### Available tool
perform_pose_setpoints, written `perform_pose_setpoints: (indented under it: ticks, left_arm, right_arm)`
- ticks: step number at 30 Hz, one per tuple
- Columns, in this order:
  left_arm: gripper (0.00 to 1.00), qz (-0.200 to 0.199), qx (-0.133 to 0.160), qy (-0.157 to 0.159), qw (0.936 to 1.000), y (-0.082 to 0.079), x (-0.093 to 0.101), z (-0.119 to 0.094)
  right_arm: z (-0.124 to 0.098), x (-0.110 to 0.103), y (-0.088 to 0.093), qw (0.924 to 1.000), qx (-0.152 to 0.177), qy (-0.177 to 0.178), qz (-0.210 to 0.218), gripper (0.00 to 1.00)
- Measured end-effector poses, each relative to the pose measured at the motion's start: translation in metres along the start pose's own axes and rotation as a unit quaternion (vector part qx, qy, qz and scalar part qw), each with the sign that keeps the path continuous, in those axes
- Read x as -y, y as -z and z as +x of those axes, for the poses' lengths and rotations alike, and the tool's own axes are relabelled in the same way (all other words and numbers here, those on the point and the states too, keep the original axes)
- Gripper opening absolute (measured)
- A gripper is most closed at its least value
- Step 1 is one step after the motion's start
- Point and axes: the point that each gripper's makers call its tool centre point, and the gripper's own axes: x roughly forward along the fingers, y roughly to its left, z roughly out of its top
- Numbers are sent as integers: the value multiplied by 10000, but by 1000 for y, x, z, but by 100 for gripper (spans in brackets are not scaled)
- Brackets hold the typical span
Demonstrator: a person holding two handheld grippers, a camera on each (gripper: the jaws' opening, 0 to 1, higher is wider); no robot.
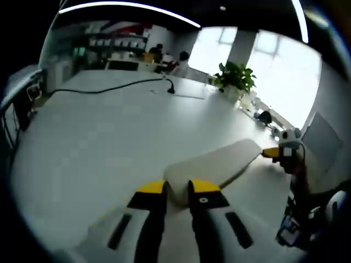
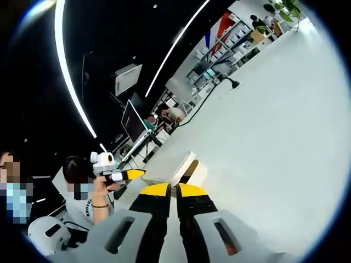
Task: Arrange the utensils inside the cutlery case until each visible utensil rests in its matching compartment.
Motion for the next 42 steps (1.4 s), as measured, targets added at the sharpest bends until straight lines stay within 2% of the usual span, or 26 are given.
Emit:
perform_pose_setpoints:
  ticks: [8,16,18,19,20,21,22,24,25,26,27,29,30,31,33,34,36,37,38,41,42]
  left_arm:
    - [17,98,76,8,9999,-4,-4,0]
    - [17,162,128,9,9998,-6,-2,0]
    - [17,197,109,-7,9997,-6,-2,1]
    - [17,226,90,-21,9997,-5,-2,2]
    - [17,248,89,-28,9996,-5,-3,2]
    - [17,264,74,-30,9996,-4,-2,3]
    - [17,293,56,-15,9996,-4,-2,3]
    - [17,304,52,-13,9995,-4,1,3]
    - [17,306,59,-16,9995,-4,1,3]
    - [17,323,68,-23,9995,-4,2,3]
    - [17,342,68,-29,9994,-4,2,3]
    - [17,377,70,-43,9993,-4,3,4]
    - [17,386,79,-48,9992,-4,3,5]
    - [17,393,81,-48,9992,-5,3,5]
    - [17,408,83,-43,9991,-6,2,5]
    - [17,416,87,-44,9991,-6,2,5]
    - [17,423,96,-43,9990,-7,2,6]
    - [17,425,98,-43,9990,-7,2,6]
    - [17,429,102,-45,9990,-7,2,6]
    - [16,448,109,-43,9989,-8,2,5]
    - [16,450,111,-41,9989,-8,2,5]
  right_arm:
    - [-4,-3,9,9995,-159,15,-284,0]
    - [-5,-8,8,9992,-159,-23,-378,0]
    - [-6,-10,5,9983,-110,40,-566,0]
    - [-6,-11,2,9964,-120,51,-834,0]
    - [-6,-15,1,9930,-192,-2,-1165,0]
    - [-6,-19,1,9845,-373,24,-1716,0]
    - [-6,-20,0,9814,-417,49,-1875,0]
    - [-5,-26,-6,9629,-565,195,-2632,0]
    - [-3,-28,-13,9501,-605,323,-3043,1]
    - [-2,-28,-17,9410,-677,427,-3289,4]
    - [-1,-25,-25,9249,-877,575,-3655,6]
    - [2,-21,-29,8989,-1291,764,-4116,6]
    - [4,-18,-30,8768,-1674,873,-4423,6]
    - [6,-16,-30,8506,-2085,905,-4742,6]
    - [9,-13,-29,8191,-2584,920,-5038,6]
    - [13,-12,-27,8007,-2925,842,-5160,7]
    - [16,-10,-22,7755,-3402,766,-5264,9]
    - [17,-7,-20,7591,-3711,743,-5297,9]
    - [17,-5,-19,7485,-3892,742,-5318,9]
    - [21,-1,-19,7294,-4322,796,-5242,9]
    - [21,2,-17,7222,-4565,768,-5140,9]
